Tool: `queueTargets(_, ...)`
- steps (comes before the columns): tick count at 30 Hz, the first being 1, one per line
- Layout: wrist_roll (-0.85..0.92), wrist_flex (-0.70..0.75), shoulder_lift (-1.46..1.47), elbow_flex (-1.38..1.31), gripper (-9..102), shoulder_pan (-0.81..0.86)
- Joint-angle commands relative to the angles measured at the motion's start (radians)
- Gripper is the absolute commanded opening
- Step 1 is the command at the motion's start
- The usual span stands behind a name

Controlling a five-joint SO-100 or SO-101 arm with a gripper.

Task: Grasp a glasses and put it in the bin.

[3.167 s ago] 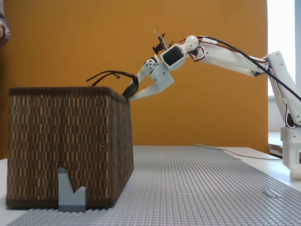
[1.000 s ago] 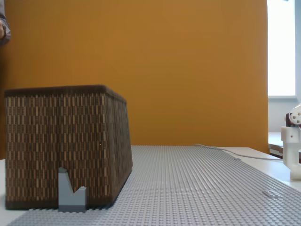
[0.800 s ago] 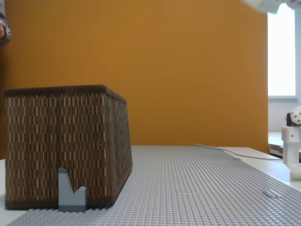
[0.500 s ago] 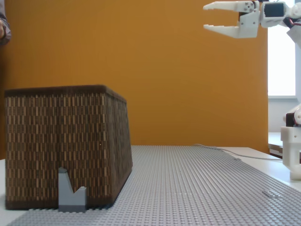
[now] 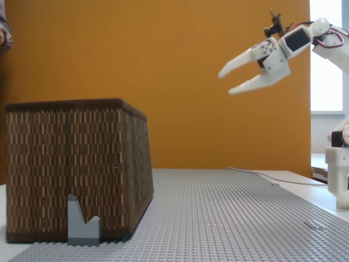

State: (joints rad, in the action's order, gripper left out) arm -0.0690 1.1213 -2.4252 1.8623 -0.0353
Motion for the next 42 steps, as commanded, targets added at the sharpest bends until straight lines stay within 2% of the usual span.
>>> queueTargets(1,-0.018,0.012,0.005,0.048,16,-0.031)
queueTargets(6,-0.011,0.003,0.009,0.078,11,-0.038)
queueTargets(8,-0.012,0.008,0.000,0.077,0,-0.035)
queueTargets(42,-0.014,-0.020,-0.012,0.075,0,0.009)
